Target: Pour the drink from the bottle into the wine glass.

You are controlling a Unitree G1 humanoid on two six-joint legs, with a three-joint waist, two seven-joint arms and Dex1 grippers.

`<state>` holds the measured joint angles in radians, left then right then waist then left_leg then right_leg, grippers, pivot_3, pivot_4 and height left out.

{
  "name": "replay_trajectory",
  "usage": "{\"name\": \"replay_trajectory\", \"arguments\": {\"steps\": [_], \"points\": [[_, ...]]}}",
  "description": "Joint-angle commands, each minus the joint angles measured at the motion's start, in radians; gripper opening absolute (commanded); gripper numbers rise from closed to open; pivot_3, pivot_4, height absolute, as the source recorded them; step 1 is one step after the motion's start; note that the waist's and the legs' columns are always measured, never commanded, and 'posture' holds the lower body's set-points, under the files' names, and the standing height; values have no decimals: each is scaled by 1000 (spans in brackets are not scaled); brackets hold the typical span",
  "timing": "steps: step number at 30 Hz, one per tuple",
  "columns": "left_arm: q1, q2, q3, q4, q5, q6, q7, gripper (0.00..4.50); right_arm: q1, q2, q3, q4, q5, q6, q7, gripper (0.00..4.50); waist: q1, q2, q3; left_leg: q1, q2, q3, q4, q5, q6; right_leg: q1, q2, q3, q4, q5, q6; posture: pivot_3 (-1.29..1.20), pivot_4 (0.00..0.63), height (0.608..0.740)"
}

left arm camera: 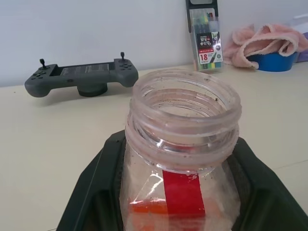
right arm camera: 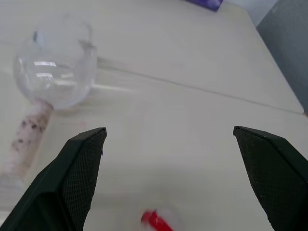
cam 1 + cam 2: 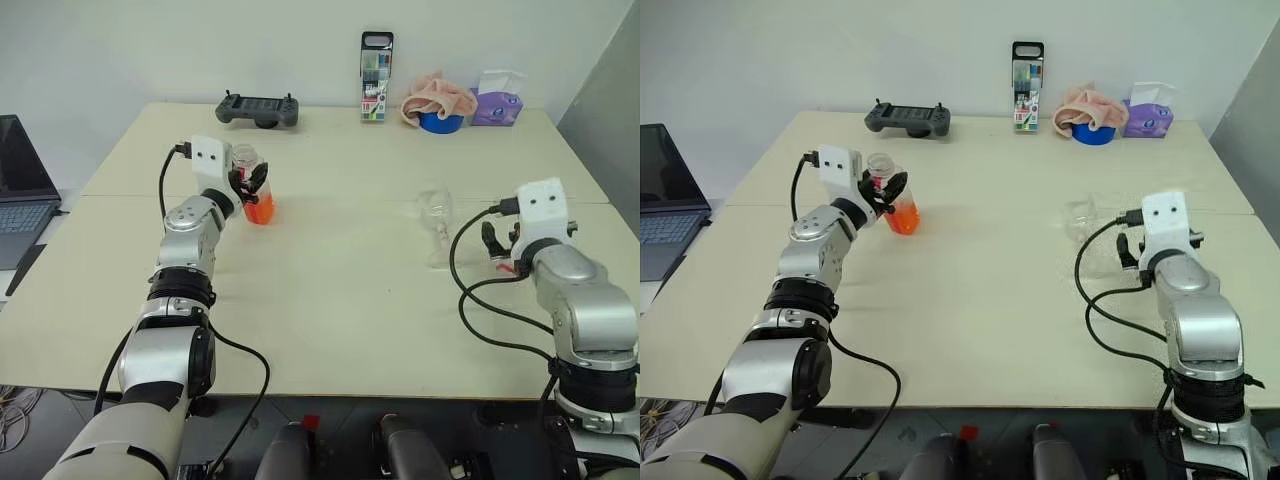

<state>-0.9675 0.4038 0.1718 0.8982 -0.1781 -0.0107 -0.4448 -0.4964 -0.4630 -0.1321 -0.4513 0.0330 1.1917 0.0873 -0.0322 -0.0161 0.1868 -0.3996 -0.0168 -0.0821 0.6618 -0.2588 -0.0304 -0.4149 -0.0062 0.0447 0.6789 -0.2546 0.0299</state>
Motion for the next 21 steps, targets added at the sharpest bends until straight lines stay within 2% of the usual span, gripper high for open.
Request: {"name": "replay_trajectory", "arguments": {"steps": [1,4,9,12,15,21], "points": [[-38,31,36,33,0,-49,35,2141,-71,-38,7,-66,17,38,38,4500,0,0,0,0,0,0,0,0,0,0,0,0,0,0,0,0,150,740],[-52,37,56,69,-2,-80,59,2141,-141,-37,58,-100,90,12,136,4500,-4,0,0,0,0,1,0,0,0,-1,0,1,1,0,0,0,150,740],[-53,37,92,99,-21,-108,74,2141,-207,72,175,-178,283,11,311,4500,-10,0,0,0,5,-1,-1,0,0,-1,1,-1,1,0,0,0,150,740],[-30,28,99,86,-33,-112,55,2141,-228,174,258,-155,288,-44,282,4500,-9,0,0,-1,5,-2,0,0,0,-1,2,-3,1,0,0,0,150,740],[-10,27,99,77,-32,-114,46,2141,-236,271,286,-141,281,-46,232,4500,-8,0,0,-1,4,-2,0,0,0,-2,1,-1,2,0,0,0,150,740],[-5,28,102,74,-32,-85,59,2141,-222,288,319,-135,267,-54,209,4500,-1,-1,-1,-1,2,-4,0,0,0,-3,-3,-1,1,0,0,0,150,740]]}}
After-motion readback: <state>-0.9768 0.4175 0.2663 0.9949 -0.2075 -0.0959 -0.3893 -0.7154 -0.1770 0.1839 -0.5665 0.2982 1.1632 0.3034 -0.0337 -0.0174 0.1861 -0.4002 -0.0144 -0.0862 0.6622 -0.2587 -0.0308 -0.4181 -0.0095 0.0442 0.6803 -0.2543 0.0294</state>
